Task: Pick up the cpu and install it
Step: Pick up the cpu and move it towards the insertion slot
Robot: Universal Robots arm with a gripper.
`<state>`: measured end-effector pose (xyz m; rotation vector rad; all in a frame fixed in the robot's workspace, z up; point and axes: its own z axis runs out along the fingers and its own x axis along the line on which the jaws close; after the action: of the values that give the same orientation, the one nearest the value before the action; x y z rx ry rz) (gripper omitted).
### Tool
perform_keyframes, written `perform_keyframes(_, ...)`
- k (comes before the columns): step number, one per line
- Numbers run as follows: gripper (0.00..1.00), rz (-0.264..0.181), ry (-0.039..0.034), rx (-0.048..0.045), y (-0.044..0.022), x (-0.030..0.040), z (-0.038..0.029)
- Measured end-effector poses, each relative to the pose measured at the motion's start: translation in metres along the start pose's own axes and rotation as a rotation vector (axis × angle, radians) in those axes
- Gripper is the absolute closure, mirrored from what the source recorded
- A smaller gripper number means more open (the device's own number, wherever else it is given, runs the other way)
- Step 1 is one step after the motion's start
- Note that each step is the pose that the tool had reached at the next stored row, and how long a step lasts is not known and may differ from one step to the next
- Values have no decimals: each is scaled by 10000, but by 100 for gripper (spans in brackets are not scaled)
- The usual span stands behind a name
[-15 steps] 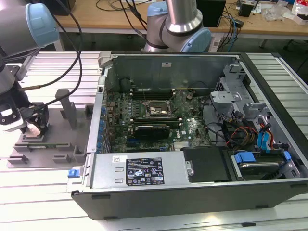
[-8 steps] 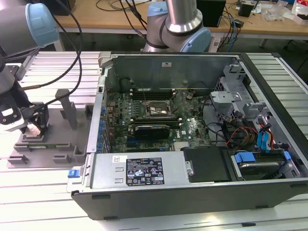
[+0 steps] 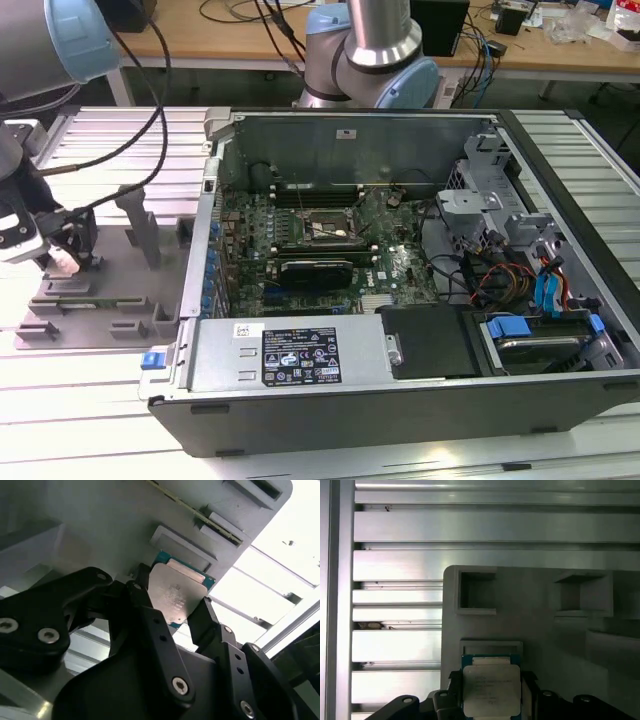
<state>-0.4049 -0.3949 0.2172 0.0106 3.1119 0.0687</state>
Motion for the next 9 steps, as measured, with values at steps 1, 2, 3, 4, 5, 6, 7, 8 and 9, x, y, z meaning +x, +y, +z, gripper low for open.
perform_keyframes(1, 45, 0, 0, 0, 5, -3, -113)
perform_keyframes(2, 45, 0, 1, 1, 9, -6, -210)
perform_keyframes(3, 45, 0, 0, 0, 11, -7, -248)
perform_keyframes(4, 45, 0, 1, 1, 14, -9, -315)
perform_keyframes(5, 45, 0, 0, 0, 15, -10, -343)
perform_keyframes(6, 45, 0, 1, 0, 17, -11, -386)
perform_keyframes(7, 45, 0, 0, 1, 18, -12, -415)
perform_keyframes(8, 45, 0, 0, 0, 19, -12, -429)
perform_keyframes(9, 45, 0, 0, 0, 19, -13, -435)
